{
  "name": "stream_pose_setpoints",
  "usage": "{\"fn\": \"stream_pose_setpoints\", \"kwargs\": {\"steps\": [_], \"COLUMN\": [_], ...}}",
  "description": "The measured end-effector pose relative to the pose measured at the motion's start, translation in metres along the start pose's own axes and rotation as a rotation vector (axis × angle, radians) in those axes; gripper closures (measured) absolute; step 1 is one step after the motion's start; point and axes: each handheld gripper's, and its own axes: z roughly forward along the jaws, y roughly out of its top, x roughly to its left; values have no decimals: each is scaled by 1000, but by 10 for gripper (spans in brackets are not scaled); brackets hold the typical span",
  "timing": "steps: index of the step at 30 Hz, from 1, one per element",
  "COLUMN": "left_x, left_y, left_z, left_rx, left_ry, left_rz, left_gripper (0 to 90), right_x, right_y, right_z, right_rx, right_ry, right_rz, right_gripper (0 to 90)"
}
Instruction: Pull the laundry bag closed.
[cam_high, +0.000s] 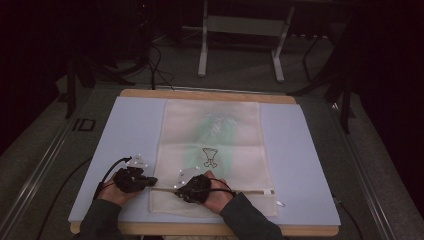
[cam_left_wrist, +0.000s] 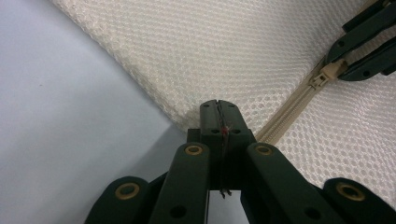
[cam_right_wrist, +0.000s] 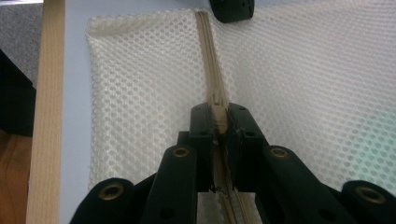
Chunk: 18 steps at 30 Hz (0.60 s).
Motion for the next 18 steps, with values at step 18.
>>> {"fn": "stream_pose_setpoints", "kwargs": {"steps": [18], "left_x": [0], "left_y": [0], "left_z": [0], "left_rx": [2], "left_ry": [0], "left_rz": [-1], "left_gripper": [900], "right_x": [0], "right_y": [-7], "right_z": [-7], "right_rx": [7], "right_ry": [-2], "right_rz": [7], "right_gripper": [819]}}
